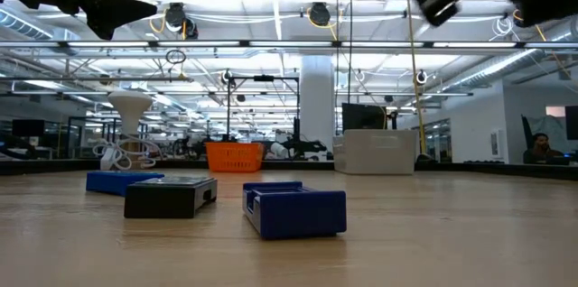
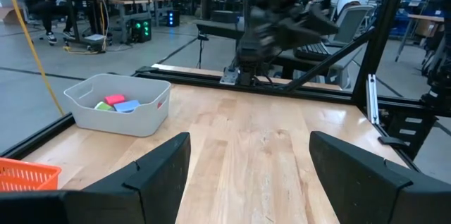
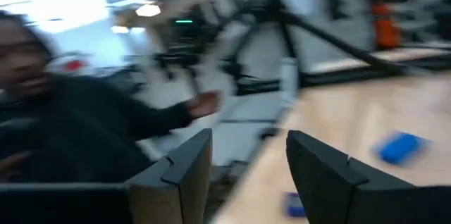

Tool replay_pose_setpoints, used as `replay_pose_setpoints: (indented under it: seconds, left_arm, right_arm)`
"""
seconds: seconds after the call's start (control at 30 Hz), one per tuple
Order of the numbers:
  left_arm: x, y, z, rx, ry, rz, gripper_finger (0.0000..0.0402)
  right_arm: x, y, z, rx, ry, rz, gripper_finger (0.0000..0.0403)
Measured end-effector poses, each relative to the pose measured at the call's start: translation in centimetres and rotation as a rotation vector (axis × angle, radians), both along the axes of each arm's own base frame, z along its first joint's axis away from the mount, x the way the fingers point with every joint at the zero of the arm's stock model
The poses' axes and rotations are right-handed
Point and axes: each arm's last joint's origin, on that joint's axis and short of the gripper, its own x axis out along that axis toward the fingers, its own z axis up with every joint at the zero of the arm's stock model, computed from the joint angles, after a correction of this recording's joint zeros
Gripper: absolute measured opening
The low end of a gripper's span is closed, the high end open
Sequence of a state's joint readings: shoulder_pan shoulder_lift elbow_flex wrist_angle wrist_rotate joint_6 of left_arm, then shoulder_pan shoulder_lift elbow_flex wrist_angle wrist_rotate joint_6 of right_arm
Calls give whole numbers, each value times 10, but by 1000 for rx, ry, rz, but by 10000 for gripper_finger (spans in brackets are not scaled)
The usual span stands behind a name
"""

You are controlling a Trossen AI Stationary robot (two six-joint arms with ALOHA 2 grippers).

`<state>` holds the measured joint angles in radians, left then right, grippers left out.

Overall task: Pick & Place Office items
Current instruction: Put the top blue digital timer into the orange bin

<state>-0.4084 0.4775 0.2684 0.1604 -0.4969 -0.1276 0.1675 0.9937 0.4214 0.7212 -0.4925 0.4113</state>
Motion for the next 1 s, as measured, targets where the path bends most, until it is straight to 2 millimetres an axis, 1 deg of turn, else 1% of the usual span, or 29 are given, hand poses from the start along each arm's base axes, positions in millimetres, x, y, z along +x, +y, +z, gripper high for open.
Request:
replay_pose_setpoints:
  seconds: [0.07, 0.17, 0.27, 0.37, 0.47, 0.63, 0.77, 0.93, 1.0]
  left_arm:
    - [0, 0, 0, 0, 0, 0, 292]
    - [0, 0, 0, 0, 0, 0, 292]
    - [0, 0, 0, 0, 0, 0, 292]
    - [0, 0, 1, -2, -11, 1, 292]
    - [0, 0, 7, -18, -69, 4, 292]
    - [0, 0, 13, -69, -131, 0, 292]
    - [0, 1, 13, -139, -140, 7, 292]
    - [0, 2, 12, -137, -129, 50, 292]
    - [0, 2, 11, -127, -115, 60, 292]
  right_arm:
    - [-11, 11, -5, 16, -59, 54, 171]
    - [-27, 21, -14, 33, -139, 58, 171]
    - [-39, 25, -26, 34, -175, 36, 171]
    - [-48, 26, -35, 12, -192, 3, 171]
    - [-52, 26, -41, -10, -214, -37, 171]
    - [-62, 21, -52, -58, -238, -47, 171]
    - [-67, 14, -44, -44, -312, -87, 171]
    - [-68, 6, -45, -66, -287, -146, 171]
    - [-68, 3, -48, -111, -266, -175, 171]
